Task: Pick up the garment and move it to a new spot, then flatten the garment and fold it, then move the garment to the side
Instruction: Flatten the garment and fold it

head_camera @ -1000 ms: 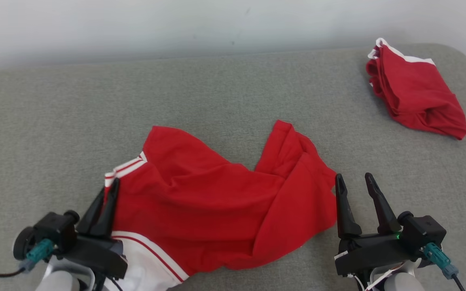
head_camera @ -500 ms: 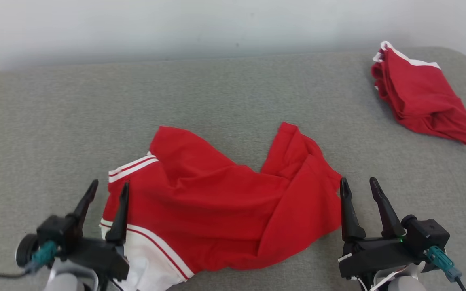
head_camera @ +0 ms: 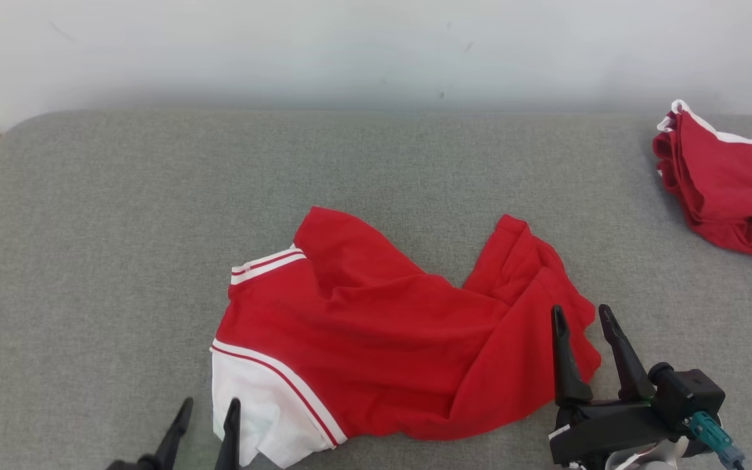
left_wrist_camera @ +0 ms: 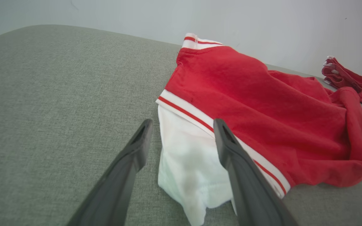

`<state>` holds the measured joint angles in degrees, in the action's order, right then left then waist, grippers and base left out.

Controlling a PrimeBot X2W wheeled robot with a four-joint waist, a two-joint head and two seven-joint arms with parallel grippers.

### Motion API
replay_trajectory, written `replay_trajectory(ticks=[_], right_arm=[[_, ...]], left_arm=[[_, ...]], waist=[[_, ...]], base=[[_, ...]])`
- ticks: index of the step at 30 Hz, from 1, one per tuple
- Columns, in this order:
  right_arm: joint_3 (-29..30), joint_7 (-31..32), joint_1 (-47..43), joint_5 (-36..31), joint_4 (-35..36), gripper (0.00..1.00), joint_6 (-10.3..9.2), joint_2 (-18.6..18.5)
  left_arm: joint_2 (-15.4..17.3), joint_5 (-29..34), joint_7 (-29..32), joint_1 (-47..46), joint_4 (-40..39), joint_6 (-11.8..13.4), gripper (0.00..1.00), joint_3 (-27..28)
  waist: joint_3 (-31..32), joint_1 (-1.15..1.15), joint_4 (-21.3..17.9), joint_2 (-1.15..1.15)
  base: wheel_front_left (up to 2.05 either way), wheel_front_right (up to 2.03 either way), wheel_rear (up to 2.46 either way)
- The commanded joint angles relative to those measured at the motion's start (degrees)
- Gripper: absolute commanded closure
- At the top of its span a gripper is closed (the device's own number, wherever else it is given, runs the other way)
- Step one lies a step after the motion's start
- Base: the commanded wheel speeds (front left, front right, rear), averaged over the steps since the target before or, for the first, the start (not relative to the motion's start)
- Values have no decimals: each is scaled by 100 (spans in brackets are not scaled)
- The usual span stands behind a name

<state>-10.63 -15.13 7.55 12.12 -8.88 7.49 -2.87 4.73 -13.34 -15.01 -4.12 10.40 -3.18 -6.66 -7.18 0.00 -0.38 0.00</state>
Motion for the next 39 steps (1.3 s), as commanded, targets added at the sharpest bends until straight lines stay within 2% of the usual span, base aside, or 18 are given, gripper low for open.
replay_trajectory(ticks=[1,7,17,19,20,21,31,35,39], right_arm=[[-11,-7,-50,-31,-17,0,1,-2],[-37,-7,-37,-57,-37,0,1,-2],[-35,-7,9,-111,-64,0,1,-2],[-21,-7,-3,-116,-65,0,1,-2],[-10,-8,-12,-118,-64,0,1,-2],[4,-7,-24,-119,-63,0,1,-2],[163,-7,-138,-128,-54,0,1,-1],[215,-7,-142,-138,-58,0,1,-1],[214,-7,-162,-134,-76,0,1,-2]], left_arm=[[-10,-14,-15,104,18,7,0,-4],[-76,-41,-15,280,299,-45,0,-122],[-132,-80,-16,62,1032,-57,0,-94],[-142,-115,-16,52,1120,-80,67,-103],[-145,-133,-16,42,1128,-91,94,-90],[-147,-146,-16,34,1131,-96,100,-70],[-35,-105,-16,199,394,105,100,582],[17,-64,-16,341,163,175,100,739],[9,-103,-16,448,193,143,100,742]], waist=[[20,0,16,0],[14,0,-14,0],[-6,0,-206,0],[2,0,-213,0],[7,0,-211,0],[15,0,-203,0],[110,0,48,0],[135,0,112,0],[146,0,132,0]], base=[[0,0,0],[0,0,0],[0,0,0],[0,0,0],[0,0,0],[0,0,0],[0,0,0],[0,0,0],[0,0,0]])
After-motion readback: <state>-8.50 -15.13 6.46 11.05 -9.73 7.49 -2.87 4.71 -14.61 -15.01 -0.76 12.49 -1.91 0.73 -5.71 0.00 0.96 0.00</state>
